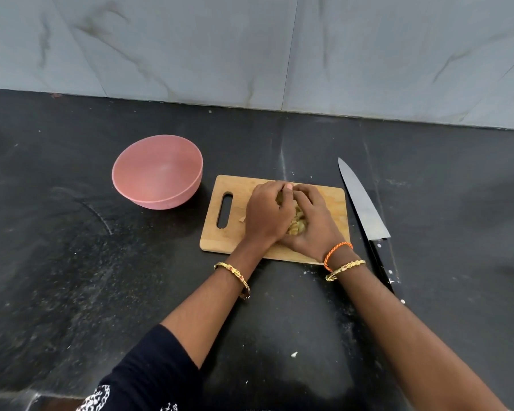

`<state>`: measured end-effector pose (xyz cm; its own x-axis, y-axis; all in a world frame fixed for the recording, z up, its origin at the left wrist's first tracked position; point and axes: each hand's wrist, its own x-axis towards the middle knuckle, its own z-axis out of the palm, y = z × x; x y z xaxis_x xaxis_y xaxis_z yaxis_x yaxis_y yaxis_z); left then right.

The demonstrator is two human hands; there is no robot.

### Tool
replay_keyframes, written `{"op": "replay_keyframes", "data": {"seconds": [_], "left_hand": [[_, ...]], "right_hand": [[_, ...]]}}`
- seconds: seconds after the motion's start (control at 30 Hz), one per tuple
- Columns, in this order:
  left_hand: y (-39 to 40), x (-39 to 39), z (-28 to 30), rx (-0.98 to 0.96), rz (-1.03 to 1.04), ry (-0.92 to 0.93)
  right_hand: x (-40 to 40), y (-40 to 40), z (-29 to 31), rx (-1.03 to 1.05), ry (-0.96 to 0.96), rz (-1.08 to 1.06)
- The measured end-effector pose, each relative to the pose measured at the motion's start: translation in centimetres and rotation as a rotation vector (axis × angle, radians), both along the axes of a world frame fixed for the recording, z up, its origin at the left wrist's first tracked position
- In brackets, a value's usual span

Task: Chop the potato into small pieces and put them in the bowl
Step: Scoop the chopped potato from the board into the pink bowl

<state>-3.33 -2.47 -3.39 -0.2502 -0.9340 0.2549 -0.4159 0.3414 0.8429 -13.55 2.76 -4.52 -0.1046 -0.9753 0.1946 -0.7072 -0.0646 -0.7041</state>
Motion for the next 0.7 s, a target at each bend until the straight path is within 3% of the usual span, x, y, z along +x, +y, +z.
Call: {"op": "replay_keyframes", "data": {"seconds": [0.37, 0.53, 0.7], "left_hand": [[1.2, -2.5, 0.0, -0.031, 0.197, 0.224], [1.4, -3.9, 0.9, 0.113, 0.215, 0.418], [2.2, -5.2, 0.7, 0.124, 0.182, 0.476]], "right_hand": [[0.2, -0.5, 0.4, -0.192, -0.256, -0.174], [0.2, -0.7, 0.5, -0.197, -0.519, -0.350], [0.8, -1.3, 1.5, -0.276, -0.824, -0.484]]}}
